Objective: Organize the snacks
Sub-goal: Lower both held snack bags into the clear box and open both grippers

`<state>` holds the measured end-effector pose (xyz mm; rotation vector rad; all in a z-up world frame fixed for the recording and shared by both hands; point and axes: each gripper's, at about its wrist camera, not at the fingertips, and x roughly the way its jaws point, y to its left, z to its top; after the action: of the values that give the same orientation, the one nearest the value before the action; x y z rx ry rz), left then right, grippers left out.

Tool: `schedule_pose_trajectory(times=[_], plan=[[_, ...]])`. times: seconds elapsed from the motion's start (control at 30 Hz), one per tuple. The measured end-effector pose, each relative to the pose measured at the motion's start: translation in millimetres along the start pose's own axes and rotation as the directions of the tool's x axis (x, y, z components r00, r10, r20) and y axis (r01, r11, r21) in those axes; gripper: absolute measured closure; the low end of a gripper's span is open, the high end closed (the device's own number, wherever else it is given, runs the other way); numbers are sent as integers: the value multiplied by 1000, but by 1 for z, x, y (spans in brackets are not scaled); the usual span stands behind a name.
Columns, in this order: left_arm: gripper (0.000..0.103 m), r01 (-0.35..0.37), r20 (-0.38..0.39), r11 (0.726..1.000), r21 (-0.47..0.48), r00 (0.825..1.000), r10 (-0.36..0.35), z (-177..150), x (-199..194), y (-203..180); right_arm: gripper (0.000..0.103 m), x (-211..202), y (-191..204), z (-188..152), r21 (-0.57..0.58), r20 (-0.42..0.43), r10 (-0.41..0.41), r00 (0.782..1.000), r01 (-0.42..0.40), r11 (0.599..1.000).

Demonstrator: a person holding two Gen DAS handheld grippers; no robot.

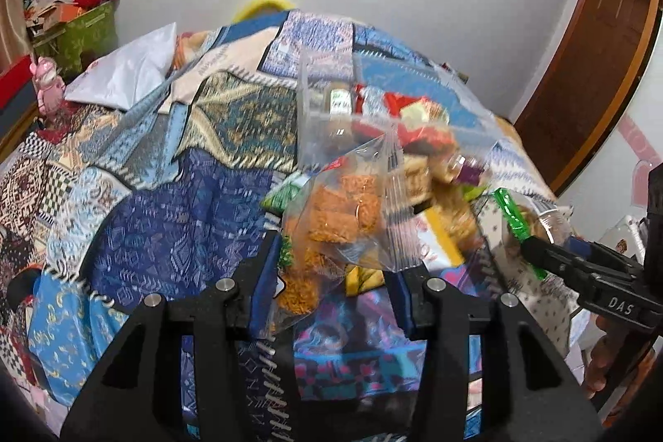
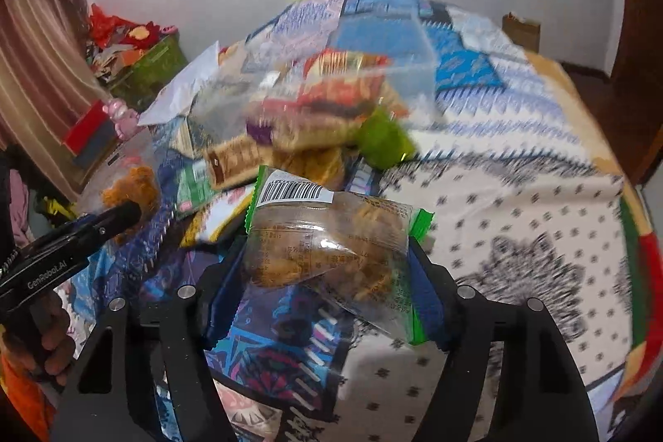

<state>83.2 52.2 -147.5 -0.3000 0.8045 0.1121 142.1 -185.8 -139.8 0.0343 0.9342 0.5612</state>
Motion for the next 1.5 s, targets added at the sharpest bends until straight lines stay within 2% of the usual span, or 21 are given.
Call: schedule_pose_trajectory(times=[0.43,0.8,1.13,1.5], plan=[[56,31,125,999,41,991,-36,60,-13,-22,35,-26,-2,64,-19,173,-32,984,36,999],[56,42,156,998,40,987,-47,111,22,-31,34,-4,-5,115,-38,224,-28,974,37,999],[56,17,135,997,72,991,-27,150,84,-35,34,50,-15,152,-47,173,-39,984,48,998],[56,-23,60,995,98,998,17,161,148,-30,34,110,-13,166,-121,58,-68,996,74,990]])
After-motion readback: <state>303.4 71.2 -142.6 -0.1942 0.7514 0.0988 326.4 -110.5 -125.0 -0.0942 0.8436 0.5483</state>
